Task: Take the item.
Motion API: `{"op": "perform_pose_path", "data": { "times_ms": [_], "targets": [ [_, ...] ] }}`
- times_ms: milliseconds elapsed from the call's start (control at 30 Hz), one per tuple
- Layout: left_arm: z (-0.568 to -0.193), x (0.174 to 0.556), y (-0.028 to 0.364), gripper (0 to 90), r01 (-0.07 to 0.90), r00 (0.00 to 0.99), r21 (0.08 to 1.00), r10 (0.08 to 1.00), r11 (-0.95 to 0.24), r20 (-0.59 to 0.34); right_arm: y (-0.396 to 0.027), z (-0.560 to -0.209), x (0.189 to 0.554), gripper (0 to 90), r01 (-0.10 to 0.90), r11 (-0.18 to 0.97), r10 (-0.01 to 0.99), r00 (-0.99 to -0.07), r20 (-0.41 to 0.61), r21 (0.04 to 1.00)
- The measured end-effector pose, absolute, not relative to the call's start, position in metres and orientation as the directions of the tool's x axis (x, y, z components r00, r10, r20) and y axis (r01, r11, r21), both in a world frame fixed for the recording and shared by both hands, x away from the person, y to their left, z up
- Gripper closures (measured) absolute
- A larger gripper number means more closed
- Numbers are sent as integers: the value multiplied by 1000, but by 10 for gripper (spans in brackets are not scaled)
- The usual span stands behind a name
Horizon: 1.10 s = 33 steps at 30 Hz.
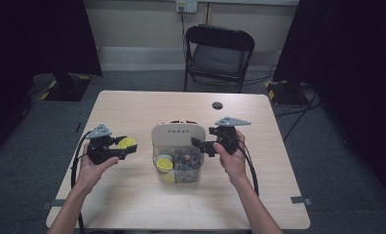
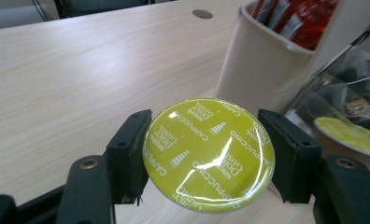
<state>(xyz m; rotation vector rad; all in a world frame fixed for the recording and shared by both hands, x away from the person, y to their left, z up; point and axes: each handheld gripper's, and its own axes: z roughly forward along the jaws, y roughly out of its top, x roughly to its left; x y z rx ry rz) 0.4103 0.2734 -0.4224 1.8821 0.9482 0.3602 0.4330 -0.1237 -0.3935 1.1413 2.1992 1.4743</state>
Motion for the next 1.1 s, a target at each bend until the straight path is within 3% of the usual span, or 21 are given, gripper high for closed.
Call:
{"op": "perform_pose_path", "data": {
  "times_ms": [600,1100],
  "targets": [
    [-470,435,287,379,577,575,775,802,-257,-162,-124,-393,433,122,462,177,726,-657,201,869],
    [-489,442,290,377,619,545,739,823,-266,-161,-124,-393,433,122,461,178,726,-658,201,869]
  ]
}}
